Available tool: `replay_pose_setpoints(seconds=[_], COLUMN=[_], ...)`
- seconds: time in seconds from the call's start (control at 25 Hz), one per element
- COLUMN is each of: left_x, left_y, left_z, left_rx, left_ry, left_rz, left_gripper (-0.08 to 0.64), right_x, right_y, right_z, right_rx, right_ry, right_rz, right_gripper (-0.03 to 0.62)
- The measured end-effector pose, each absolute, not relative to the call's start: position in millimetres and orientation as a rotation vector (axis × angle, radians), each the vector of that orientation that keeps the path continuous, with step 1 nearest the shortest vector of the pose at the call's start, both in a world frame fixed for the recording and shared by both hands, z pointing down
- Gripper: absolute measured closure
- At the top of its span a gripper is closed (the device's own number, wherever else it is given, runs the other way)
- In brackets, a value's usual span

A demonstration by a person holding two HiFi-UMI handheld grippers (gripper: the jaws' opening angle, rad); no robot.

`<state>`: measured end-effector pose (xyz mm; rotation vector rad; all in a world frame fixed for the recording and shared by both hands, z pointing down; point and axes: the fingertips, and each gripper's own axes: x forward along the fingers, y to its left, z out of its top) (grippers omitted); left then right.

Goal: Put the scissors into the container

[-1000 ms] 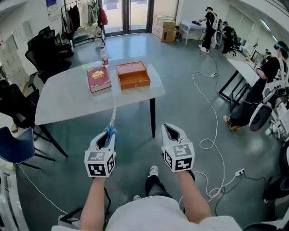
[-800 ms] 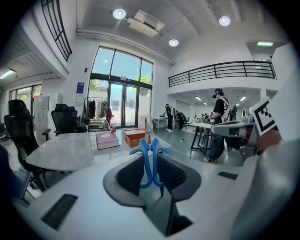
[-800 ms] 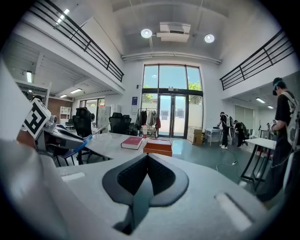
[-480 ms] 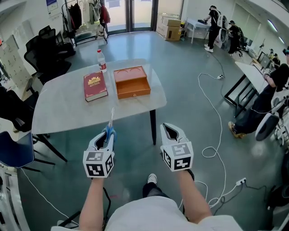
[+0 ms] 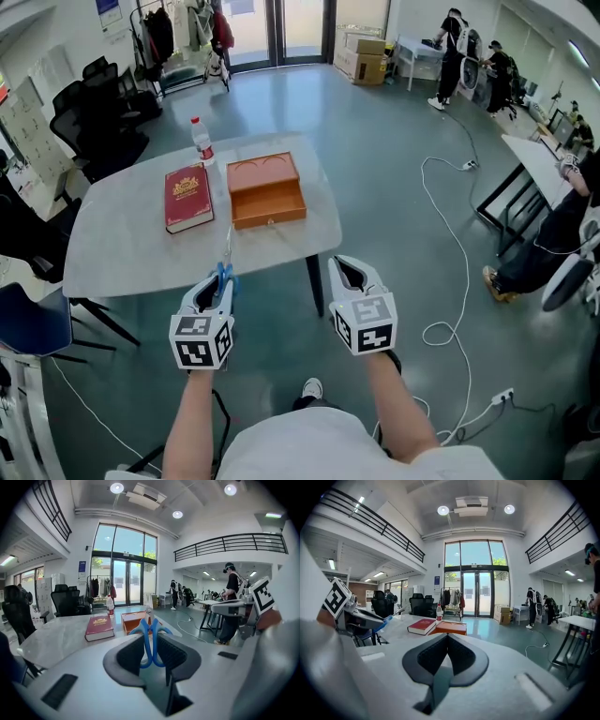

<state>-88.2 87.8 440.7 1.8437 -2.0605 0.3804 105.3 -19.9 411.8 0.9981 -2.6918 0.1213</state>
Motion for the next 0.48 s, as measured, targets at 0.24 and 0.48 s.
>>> replay_pose_setpoints(seconds=[0.24, 0.48], left_x=[-85.0, -84.6], left_y=[49.4, 22.6], left_z=[439.1, 439.5], left_rx=[1.818, 1.799], left_ry=[-2.086, -2.105], left_rz=[0.389, 0.406], left_gripper=[0.476, 0.476], right_x=[105.0, 104.8], right_y=[-62.5, -92.1], right_z=[411.7, 411.0], right_rx=[0.959, 0.935], right_ry=[-2.716, -2.733], right_rz=[0.115, 0.106], right_gripper=[0.588, 0.588])
